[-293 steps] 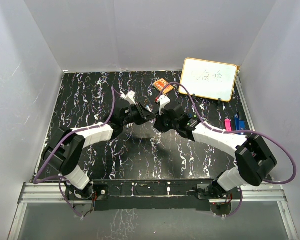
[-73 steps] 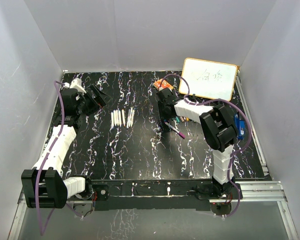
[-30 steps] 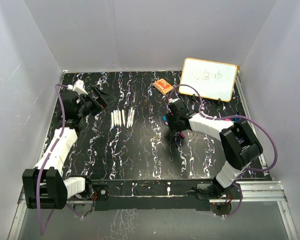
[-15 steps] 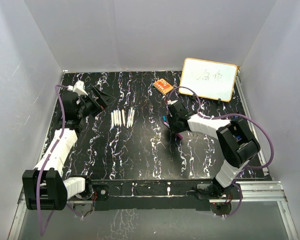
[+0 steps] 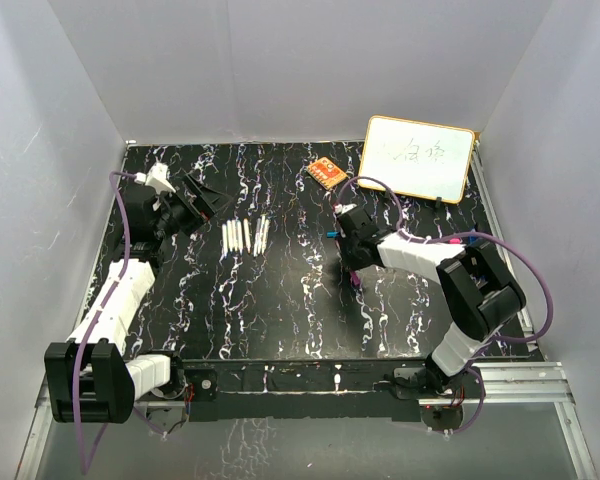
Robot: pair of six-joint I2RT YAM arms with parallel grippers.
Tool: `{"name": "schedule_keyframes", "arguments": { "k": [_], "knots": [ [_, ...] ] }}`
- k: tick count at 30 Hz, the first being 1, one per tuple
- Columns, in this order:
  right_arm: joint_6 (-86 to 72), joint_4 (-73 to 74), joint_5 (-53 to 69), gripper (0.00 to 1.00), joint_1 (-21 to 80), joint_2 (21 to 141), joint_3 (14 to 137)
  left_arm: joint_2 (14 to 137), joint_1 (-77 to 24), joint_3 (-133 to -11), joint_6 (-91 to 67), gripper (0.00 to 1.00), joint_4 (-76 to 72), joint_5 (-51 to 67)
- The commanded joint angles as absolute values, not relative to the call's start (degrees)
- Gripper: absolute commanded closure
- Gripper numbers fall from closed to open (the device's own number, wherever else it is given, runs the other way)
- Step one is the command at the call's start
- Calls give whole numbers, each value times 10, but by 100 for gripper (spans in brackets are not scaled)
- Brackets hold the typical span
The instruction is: Open the pen caps
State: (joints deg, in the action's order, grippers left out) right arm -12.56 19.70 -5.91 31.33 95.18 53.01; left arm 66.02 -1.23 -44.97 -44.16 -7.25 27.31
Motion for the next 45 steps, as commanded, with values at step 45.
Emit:
{"name": "schedule_keyframes", "arguments": {
  "k": [45],
  "knots": [
    [-197, 28, 98, 100, 419, 835, 625, 815, -283, -380, -599, 35, -394, 190]
  ]
}}
